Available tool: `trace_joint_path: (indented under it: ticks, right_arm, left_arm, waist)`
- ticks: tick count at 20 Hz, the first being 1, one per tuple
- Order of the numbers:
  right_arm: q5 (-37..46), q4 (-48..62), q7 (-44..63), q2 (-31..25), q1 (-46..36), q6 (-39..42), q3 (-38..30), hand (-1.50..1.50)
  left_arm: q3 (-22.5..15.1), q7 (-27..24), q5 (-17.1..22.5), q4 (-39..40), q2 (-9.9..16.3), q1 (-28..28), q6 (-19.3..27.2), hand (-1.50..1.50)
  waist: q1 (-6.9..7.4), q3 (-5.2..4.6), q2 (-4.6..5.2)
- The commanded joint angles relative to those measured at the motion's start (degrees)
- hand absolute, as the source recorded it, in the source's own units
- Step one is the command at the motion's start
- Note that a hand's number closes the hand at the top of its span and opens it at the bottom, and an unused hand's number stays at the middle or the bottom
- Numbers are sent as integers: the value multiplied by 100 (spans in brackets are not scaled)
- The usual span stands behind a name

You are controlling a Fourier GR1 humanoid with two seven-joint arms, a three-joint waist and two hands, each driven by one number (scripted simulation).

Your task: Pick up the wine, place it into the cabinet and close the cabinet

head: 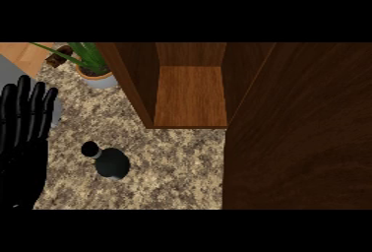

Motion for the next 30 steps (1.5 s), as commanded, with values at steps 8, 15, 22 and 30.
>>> trace_joint_path:
  ticks: [8, 15, 22, 30]
  right_arm:
    - [-594, -322, 357, -19, 417, 1011, 1253, -150]
    - [-1033, -2089, 1403, -345, 1310, 1138, 1478, -150]
    - [-846, -3193, 2224, -266, 1607, 767, 1875, -150]
    - [-645, -3184, 2279, -209, 1622, 577, 2154, -150]
  left_arm:
    - [-2017, 1200, 1762, 806, 434, -306, -2360, -150]
    - [-2116, 2871, 3075, -604, 771, -138, -2122, -150]
    - [-2022, 4065, 3745, -1989, 1019, -122, -1344, -150]
    - [-1964, 4726, 4015, -2633, 998, -257, -744, -150]
  waist:
    - [-213, 149, 36]
    - [-7, 143, -37]
    - [35, 140, -30]
    - [49, 142, -46]
